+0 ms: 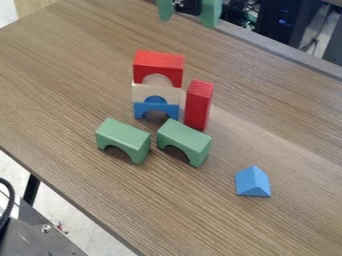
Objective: Take the green arch off of the other green arch and put it on top of the red arch
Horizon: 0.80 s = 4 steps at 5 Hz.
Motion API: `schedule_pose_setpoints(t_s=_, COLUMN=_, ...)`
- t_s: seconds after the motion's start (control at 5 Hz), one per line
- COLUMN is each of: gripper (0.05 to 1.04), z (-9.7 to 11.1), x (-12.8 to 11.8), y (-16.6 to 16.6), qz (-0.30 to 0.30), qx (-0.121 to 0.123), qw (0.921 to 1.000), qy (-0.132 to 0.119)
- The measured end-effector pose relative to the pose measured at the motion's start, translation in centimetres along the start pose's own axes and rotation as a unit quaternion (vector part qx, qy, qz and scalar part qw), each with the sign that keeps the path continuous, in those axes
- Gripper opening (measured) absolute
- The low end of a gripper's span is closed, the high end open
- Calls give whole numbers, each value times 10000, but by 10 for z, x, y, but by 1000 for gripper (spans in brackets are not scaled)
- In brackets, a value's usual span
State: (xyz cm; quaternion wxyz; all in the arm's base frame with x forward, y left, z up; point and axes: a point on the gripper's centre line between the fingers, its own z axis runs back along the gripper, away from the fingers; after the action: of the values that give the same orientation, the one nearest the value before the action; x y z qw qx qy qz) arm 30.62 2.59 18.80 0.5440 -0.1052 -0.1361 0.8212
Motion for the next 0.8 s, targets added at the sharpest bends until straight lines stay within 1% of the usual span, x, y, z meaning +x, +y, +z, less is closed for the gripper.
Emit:
schedule_pose_setpoints(t_s=0.2, gripper=553, z=-6, x=9, y=-8, qz=497, qx=136, qw=9986, qy=138)
schedule_pose_setpoints(t_s=0.4, gripper=553, z=-9, x=13, y=-11, qz=746, qx=219, qw=9969, qy=158)
schedule_pose_setpoints(t_s=0.6, gripper=553, z=-13, x=16, y=-10, qz=767, qx=316, qw=9965, qy=106)
schedule_pose_setpoints(t_s=0.8, gripper=552, z=-14, x=18, y=-10, qz=768, qx=313, qw=9965, qy=73)
